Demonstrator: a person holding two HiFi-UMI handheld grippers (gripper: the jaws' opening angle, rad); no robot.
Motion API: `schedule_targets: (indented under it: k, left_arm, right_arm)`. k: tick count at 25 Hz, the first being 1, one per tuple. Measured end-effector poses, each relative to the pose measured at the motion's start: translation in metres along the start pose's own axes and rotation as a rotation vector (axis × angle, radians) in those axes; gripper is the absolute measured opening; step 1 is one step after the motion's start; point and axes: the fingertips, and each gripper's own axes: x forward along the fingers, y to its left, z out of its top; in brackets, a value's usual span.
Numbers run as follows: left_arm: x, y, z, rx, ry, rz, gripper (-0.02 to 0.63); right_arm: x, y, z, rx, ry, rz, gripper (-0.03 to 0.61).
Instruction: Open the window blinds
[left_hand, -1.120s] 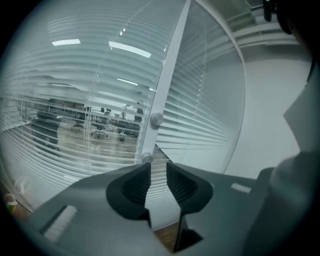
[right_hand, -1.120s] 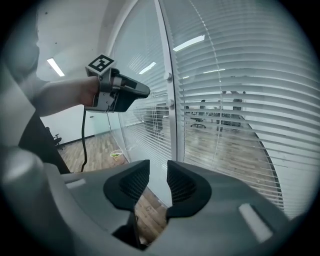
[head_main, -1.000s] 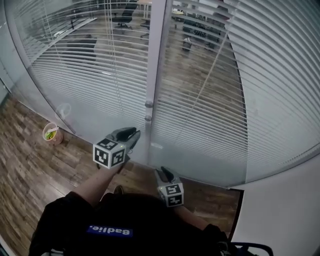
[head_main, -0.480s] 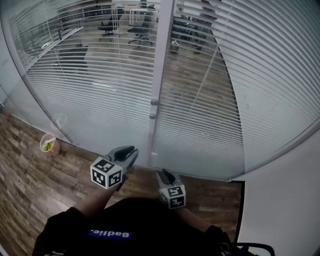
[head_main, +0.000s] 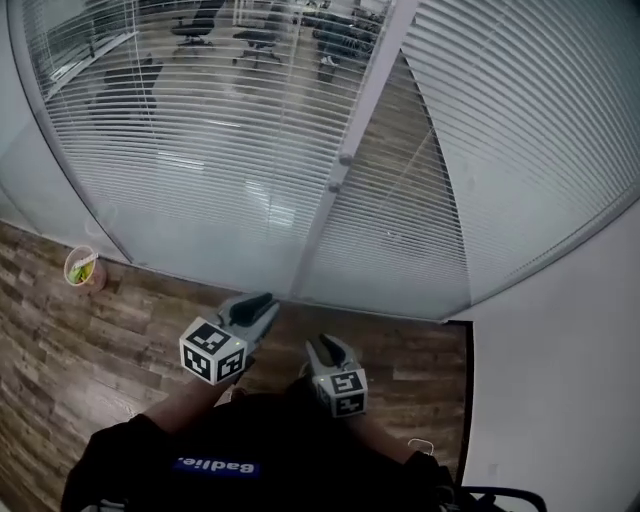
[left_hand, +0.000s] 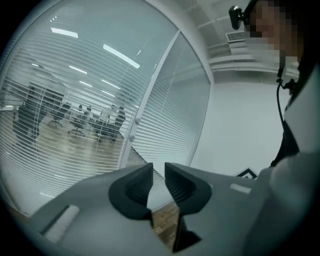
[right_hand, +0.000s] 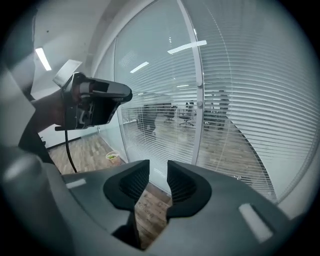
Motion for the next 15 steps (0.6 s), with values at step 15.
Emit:
schedule_targets:
  k: [15]
  left_arm:
    - [-0.047, -0.078, -0.046, -0.025, 0.034, -0.06, 0.072]
  right_arm:
    - [-0.053, 0.027, 0.019, -0.022, -0.142, 0.075, 0.109]
